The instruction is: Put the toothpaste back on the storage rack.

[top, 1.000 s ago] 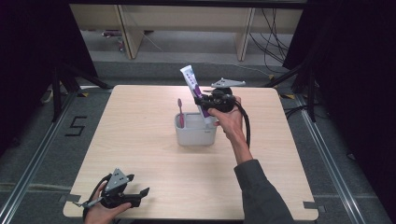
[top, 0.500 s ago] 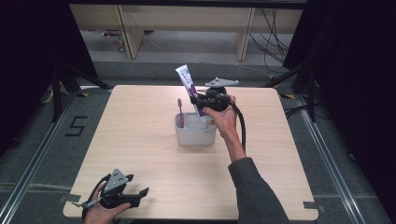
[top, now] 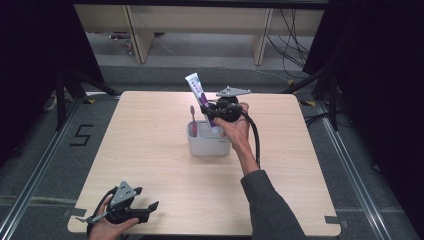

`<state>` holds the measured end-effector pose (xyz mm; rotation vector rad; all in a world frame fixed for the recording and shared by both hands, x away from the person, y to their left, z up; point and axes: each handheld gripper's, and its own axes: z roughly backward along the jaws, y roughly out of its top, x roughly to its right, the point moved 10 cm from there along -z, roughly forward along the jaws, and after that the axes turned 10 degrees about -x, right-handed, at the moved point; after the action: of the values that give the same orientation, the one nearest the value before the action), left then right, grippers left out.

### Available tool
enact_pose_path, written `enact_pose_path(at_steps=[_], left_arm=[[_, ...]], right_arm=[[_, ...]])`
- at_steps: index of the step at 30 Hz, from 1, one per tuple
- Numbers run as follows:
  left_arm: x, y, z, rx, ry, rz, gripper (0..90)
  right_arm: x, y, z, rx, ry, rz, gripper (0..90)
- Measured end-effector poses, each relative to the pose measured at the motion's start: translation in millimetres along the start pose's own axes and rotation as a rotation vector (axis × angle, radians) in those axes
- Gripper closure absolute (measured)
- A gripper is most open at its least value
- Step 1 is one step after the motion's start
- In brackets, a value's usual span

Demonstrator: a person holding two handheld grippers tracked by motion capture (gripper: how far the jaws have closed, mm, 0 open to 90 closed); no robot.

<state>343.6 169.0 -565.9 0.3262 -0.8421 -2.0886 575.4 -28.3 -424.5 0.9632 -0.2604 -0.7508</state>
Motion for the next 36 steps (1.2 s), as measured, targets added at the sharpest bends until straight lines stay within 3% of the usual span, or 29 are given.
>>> enact_pose_path(at_steps=[5, 6, 7, 10, 11, 15, 16, 21, 22, 23, 27, 36], left_arm=[[0.5, -0.3, 0.0, -0.002, -0.002, 0.0, 21.1], [0.5, -0.4, -0.1, -0.003, -0.002, -0.001, 21.1], [0.4, -0.5, -0.2, -0.004, -0.002, -0.002, 21.1], [0.4, -0.4, 0.0, -0.004, 0.0, -0.001, 21.1], [0.0, -0.8, 0.2, -0.007, 0.005, -0.003, 21.1], [0.8, -0.5, -0.4, -0.003, -0.001, 0.001, 21.1], [1.0, -0.6, -0.3, -0.005, -0.002, 0.0, 21.1], [2.3, 0.6, -1.3, 0.006, -0.005, 0.012, 21.1], [1.7, -0.2, -0.6, -0.003, -0.004, -0.001, 21.1], [3.3, 2.3, -1.8, 0.021, -0.007, 0.02, 21.1], [2.7, 1.2, -1.6, 0.011, -0.006, 0.014, 21.1], [4.2, 2.7, -2.1, 0.022, -0.014, 0.018, 21.1]], right_arm=[[2.5, -6.8, -3.4, -0.007, -0.006, -0.01, 72.3], [5.2, -8.2, -3.5, -0.01, -0.018, 0.005, 72.3], [3.0, -10.4, -4.4, -0.02, -0.005, -0.017, 72.2], [4.8, -13.0, -7.6, -0.02, -0.01, 0.009, 72.2], [3.9, -14.4, -7.7, -0.024, -0.001, -0.009, 72.2], [4.9, -18.8, -8.5, -0.037, -0.009, -0.007, 72.1], [3.4, -20.5, -8.4, -0.04, -0.008, -0.029, 72.1], [6.9, -25.9, -9.1, -0.047, -0.028, -0.005, 72.0], [5.8, -27.1, -9.4, -0.05, -0.018, -0.016, 72.0], [5.0, -28.3, -8.7, -0.055, -0.016, -0.033, 71.9], [6.7, -30.1, -8.7, -0.052, -0.018, -0.01, 71.8], [7.4, -34.5, -10.6, -0.069, -0.014, -0.031, 71.4]])
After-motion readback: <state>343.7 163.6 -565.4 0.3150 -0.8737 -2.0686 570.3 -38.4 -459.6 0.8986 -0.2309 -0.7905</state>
